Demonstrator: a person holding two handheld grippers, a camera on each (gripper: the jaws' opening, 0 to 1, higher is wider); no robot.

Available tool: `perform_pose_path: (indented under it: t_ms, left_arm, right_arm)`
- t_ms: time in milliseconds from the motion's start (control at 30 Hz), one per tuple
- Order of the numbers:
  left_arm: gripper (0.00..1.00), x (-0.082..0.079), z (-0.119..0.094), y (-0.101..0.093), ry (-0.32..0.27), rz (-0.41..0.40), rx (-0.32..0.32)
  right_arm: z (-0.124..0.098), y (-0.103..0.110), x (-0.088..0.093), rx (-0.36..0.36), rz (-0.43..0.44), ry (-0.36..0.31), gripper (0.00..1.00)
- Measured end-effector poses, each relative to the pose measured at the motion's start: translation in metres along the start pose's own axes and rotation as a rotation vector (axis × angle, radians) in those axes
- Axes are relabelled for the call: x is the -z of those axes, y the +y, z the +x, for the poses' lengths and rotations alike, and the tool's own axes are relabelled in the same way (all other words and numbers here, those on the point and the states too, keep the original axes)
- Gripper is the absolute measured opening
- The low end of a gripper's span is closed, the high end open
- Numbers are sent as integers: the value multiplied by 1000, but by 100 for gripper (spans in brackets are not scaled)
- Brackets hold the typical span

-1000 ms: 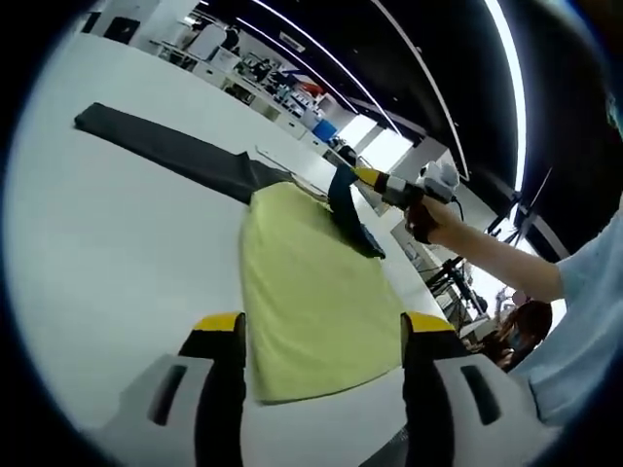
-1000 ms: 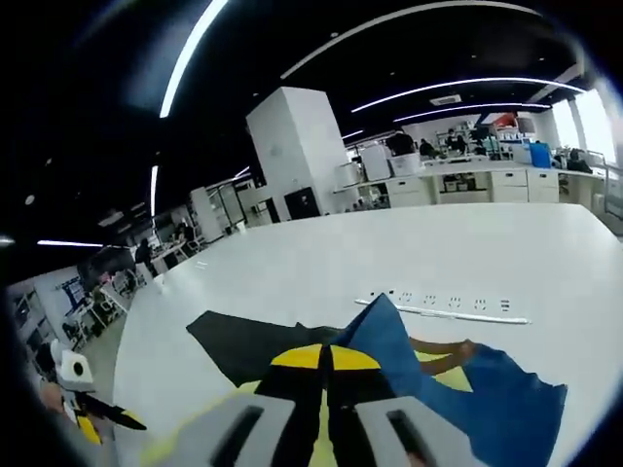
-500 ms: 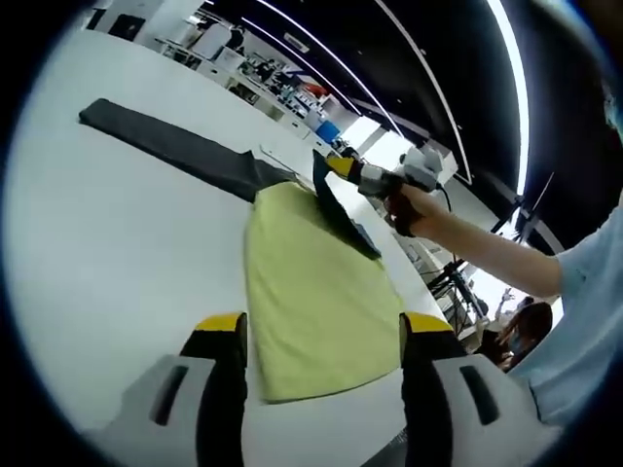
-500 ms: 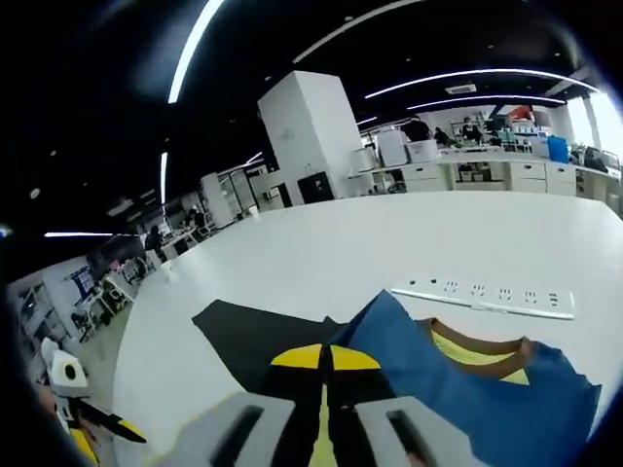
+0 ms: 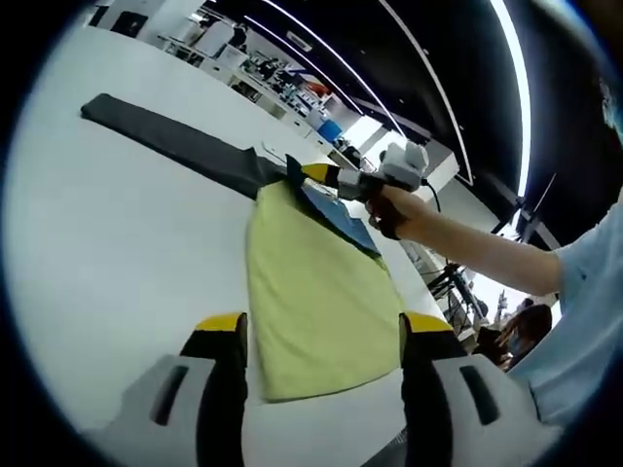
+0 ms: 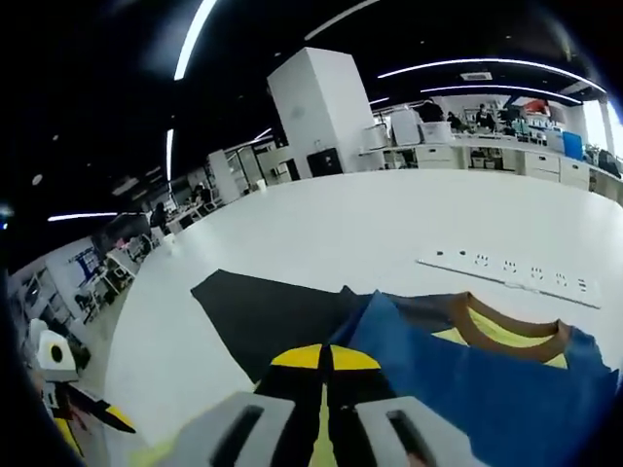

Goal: Fold the garment on the visible template until the final outline fits inside the template.

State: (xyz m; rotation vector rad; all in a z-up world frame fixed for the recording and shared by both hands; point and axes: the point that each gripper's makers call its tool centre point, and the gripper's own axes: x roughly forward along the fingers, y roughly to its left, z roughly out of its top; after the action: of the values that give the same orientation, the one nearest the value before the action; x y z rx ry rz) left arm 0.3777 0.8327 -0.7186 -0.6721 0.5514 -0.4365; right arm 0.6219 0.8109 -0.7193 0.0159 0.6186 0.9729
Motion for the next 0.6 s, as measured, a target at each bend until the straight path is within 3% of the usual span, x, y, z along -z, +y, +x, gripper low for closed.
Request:
perform_pose_path:
  t_ms: [167,300,367,400,533,600]
  left_arm:
    - [60,0,0,0,1,-4,-2]
    - [60,1,0,1,5,-6,-2]
    - [60,2,1,1,8,-4,0]
    - [60,2,0,0,7,-4,1]
    - [61,2,0,0,8,-1,3]
    - [61,2,0,-1,6,0,5]
  right_arm:
    - [2,0,6,-5,1,18,0]
    - [1,7,6,-55,9,22,0]
    - [-1,2,4,-20,-21,12,14]
    - [-2,1,5,-22,-21,17,23]
    - [-8,-2,8,-33,-18,2,44]
    - [-12,-2,10,-24,-24,-3,60]
